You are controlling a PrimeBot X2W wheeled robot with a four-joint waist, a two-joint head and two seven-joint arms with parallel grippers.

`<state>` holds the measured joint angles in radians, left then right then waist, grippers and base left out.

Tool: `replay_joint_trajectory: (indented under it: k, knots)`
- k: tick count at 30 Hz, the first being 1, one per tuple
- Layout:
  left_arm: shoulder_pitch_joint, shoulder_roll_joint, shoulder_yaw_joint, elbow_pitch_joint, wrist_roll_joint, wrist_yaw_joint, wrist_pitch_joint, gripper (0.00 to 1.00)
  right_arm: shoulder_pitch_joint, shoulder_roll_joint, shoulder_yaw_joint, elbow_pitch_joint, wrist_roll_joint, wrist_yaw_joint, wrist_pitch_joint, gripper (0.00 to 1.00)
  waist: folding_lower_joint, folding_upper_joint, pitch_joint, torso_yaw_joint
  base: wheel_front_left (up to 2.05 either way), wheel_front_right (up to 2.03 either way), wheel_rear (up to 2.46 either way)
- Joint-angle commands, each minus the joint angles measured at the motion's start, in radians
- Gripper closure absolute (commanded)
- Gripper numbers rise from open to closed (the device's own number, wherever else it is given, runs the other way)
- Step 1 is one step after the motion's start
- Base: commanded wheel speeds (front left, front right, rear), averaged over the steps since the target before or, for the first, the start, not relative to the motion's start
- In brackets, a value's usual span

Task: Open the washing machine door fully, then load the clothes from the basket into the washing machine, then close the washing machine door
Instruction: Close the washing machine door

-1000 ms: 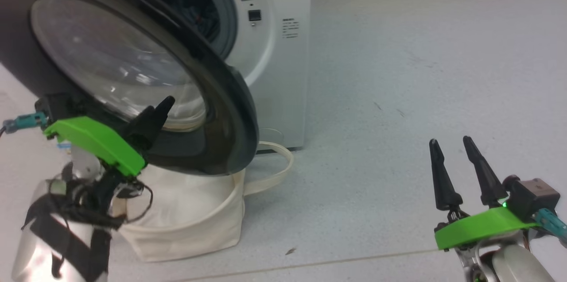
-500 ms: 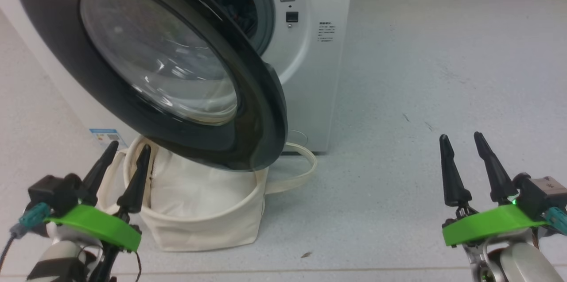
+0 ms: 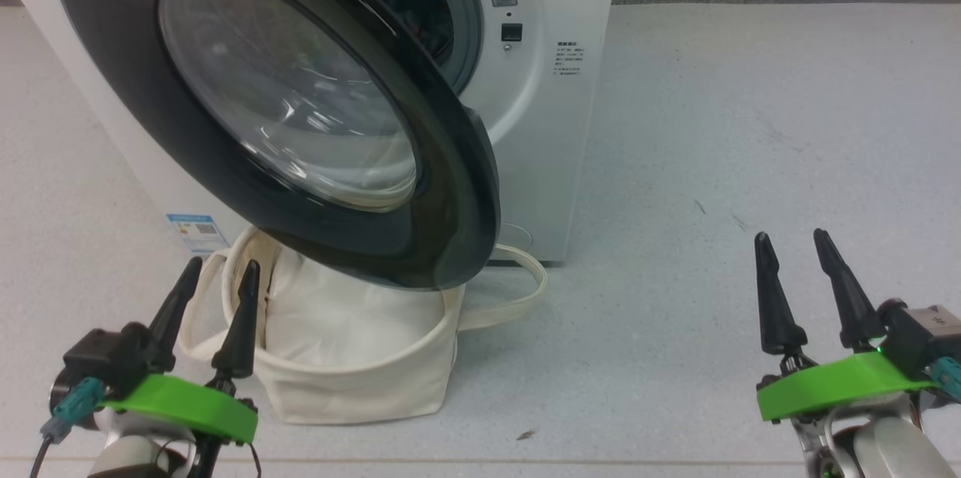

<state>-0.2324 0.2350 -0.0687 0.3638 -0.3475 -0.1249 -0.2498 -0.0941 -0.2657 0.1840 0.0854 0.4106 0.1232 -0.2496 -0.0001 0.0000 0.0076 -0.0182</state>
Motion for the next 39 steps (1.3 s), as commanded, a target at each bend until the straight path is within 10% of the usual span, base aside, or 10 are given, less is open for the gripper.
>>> replay_joint_trajectory:
  k: [1,13,15,28,39]
  knots:
    - [-0.034,0.018,0.047,-0.035,0.005,-0.006,-0.012,0.00,-0.014,-0.012,0.014,-0.033,-0.004,0.008,-0.012,0.00,0.0001,0.0000,-0.001,0.003,0.00,0.00,0.00]
    - [-0.031,0.004,0.057,-0.012,0.007,-0.006,-0.012,0.00,-0.023,-0.023,0.026,-0.009,0.007,0.008,-0.012,0.02,0.0001,0.0000,-0.002,0.022,0.00,0.00,0.00]
    - [-0.033,0.004,0.059,-0.010,0.007,-0.006,-0.012,0.00,-0.030,-0.025,0.035,-0.006,0.007,0.008,-0.012,1.00,0.0001,0.0000,-0.001,0.028,0.00,0.00,0.00]
    - [-0.063,-0.044,0.037,0.010,0.008,-0.006,-0.012,0.00,-0.227,0.031,0.353,0.133,0.019,0.008,-0.012,1.00,0.0001,0.0000,0.003,0.173,0.00,0.00,0.00]
    - [-0.109,-0.055,-0.088,0.037,-0.029,-0.006,-0.012,0.00,-0.383,0.074,0.394,0.392,0.074,0.008,-0.012,1.00,0.0001,0.0000,0.019,0.325,0.00,0.00,0.00]
